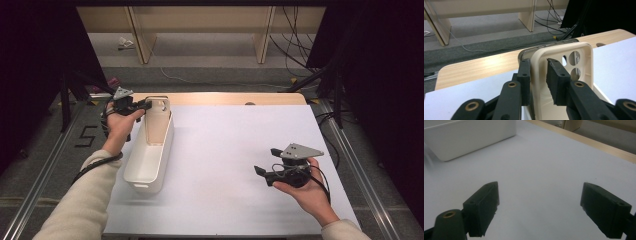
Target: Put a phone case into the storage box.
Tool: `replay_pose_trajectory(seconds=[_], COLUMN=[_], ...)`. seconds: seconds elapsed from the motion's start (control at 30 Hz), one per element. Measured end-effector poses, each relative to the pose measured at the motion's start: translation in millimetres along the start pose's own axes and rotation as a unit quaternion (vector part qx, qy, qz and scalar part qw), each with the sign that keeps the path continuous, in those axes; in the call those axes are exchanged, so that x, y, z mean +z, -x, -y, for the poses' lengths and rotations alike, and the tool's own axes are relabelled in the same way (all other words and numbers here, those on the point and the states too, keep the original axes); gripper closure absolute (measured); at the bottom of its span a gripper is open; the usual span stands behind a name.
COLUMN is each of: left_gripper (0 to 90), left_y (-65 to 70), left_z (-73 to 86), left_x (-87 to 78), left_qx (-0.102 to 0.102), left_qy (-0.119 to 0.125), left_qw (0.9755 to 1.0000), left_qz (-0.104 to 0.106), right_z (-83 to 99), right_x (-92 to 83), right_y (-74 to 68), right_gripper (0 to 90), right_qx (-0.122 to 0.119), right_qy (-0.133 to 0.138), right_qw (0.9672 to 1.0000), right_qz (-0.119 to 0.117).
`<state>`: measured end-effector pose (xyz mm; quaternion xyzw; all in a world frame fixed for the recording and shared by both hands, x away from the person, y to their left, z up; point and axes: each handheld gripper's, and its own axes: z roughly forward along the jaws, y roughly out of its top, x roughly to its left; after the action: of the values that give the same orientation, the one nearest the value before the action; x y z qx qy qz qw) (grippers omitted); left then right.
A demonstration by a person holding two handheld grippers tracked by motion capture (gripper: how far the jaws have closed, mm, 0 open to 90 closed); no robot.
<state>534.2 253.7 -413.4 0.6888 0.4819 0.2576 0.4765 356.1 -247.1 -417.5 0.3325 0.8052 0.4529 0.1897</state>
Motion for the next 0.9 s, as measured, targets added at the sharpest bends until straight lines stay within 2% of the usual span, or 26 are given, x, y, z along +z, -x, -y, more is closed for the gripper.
replay_pose_trajectory(seconds=[0.13,0.47,0.67,0.73,0.83,0.9], left_gripper=[70.6,64.8,54.6,50.2,43.0,36.9], left_y=[-1.0,-1.5,3.4,4.8,8.2,10.5], left_z=[0.8,2.4,-0.9,-2.1,-4.1,-4.5], left_x=[-0.2,-2.4,-7.7,-10.1,-14.1,-16.9], left_qx=[0.007,0.007,0.005,-0.003,-0.015,-0.013], left_qy=[-0.006,-0.004,0.001,0.002,-0.008,-0.015], left_qw=[0.9999,0.9998,0.9999,1.0000,0.9998,0.9997], left_qz=[-0.013,-0.017,-0.013,-0.009,-0.008,-0.010], right_z=[0.0,-0.1,0.0,0.1,0.0,0.0], right_x=[-0.1,0.2,0.3,0.4,0.5,0.6], right_y=[0.0,-0.2,-0.3,-0.2,-0.4,-0.4], right_gripper=[16.3,16.3,16.3,16.3,16.3,16.3], right_qx=[0.000,0.000,0.000,0.000,0.000,0.001], right_qy=[0.000,0.000,0.001,0.000,0.000,0.001], right_qw=[1.0000,1.0000,1.0000,1.0000,1.0000,1.0000], right_qz=[0.000,-0.001,-0.001,-0.002,-0.002,-0.001])
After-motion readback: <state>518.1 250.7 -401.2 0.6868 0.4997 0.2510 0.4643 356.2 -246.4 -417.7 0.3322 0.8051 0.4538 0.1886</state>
